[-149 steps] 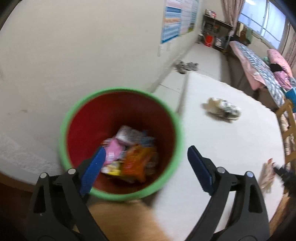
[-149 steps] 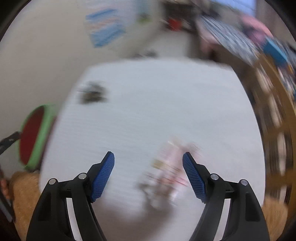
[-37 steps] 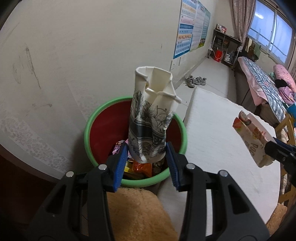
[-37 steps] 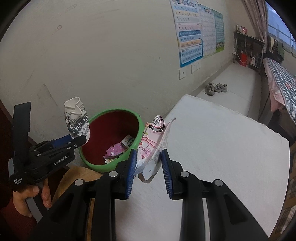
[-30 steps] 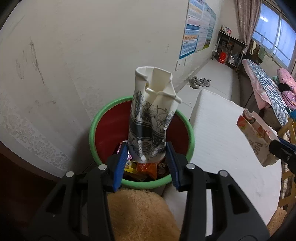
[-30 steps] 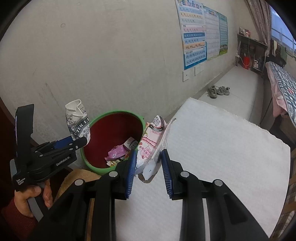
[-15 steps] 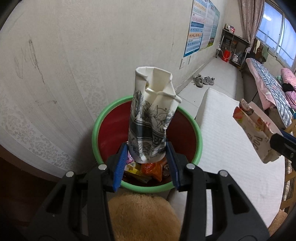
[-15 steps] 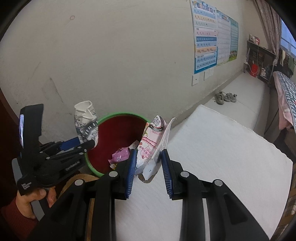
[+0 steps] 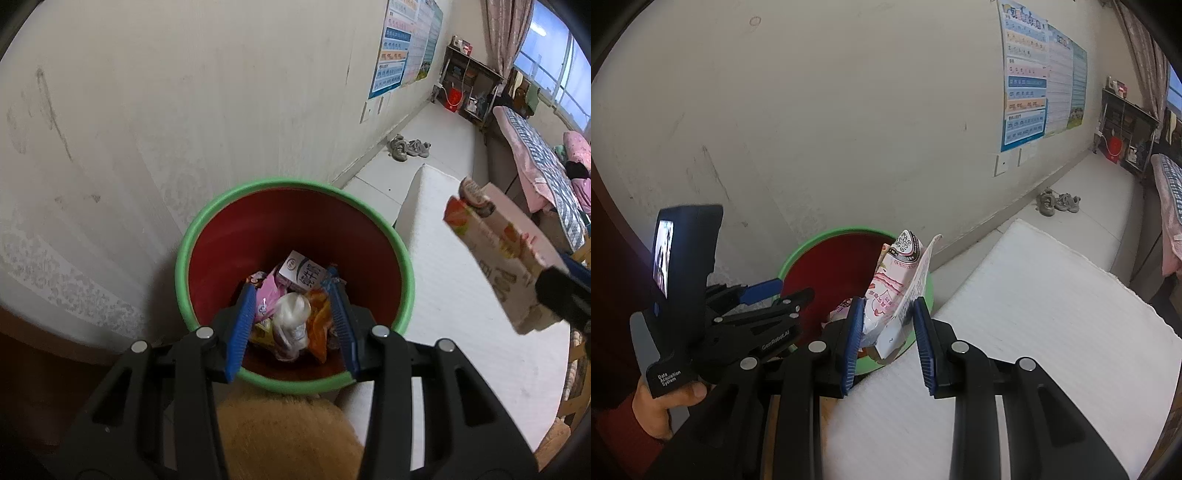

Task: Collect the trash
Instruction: 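Carry the paper wrapper with the left tool while the right carries the pink wrapper to the bin, then open the left tool over the bin while the right opens to drop the pink wrapper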

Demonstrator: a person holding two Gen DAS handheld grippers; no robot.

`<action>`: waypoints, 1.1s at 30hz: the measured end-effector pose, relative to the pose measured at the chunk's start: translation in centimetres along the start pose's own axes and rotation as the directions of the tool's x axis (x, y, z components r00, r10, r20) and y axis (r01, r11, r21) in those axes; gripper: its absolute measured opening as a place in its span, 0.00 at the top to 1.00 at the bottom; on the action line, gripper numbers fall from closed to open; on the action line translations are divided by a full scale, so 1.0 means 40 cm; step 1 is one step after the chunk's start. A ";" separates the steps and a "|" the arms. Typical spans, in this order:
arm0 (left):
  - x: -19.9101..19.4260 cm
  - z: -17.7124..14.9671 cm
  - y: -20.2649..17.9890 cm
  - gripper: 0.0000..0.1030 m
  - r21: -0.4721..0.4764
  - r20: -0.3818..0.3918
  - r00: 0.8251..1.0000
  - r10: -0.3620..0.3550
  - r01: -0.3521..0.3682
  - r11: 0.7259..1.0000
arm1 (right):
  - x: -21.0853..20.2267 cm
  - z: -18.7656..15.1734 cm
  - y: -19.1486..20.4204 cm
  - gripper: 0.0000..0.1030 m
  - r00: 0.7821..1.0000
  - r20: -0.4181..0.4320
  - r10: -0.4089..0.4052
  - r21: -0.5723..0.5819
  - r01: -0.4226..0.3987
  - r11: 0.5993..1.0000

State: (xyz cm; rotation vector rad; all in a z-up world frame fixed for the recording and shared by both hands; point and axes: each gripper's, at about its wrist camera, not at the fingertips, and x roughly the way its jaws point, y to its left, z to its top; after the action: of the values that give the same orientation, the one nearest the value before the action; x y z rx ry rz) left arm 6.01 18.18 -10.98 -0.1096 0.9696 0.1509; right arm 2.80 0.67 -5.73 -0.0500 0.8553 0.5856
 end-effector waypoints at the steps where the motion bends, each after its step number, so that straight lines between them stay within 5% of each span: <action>1: 0.001 0.004 0.001 0.61 0.004 0.004 1.000 0.001 -0.001 1.000 | 0.006 0.002 0.001 0.73 1.000 -0.004 0.001 -0.002 -0.001 1.000; 6: 0.006 0.026 0.015 0.61 -0.004 0.022 1.000 0.009 -0.009 1.000 | 0.032 0.017 0.006 0.73 1.000 -0.017 -0.002 -0.015 0.002 1.000; 10: -0.003 0.010 0.039 0.48 -0.048 0.030 1.000 0.003 -0.002 0.999 | 0.048 0.027 0.010 0.73 1.000 -0.024 -0.004 -0.027 0.003 1.000; 22: -0.040 -0.088 0.126 0.30 -0.126 -0.001 0.998 0.070 -0.070 0.990 | 0.120 0.042 0.047 0.73 0.998 -0.067 0.007 -0.081 -0.013 0.997; 33: -0.014 -0.113 0.173 0.29 -0.165 -0.038 0.996 0.077 -0.082 0.983 | 0.180 0.071 0.092 0.69 0.995 -0.096 0.028 -0.129 -0.040 0.991</action>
State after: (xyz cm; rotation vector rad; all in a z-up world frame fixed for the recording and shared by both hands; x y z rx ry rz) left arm 0.80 24.22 -13.25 -0.2275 0.9924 0.3048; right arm 6.60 7.87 -8.33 -0.1841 0.9097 0.6752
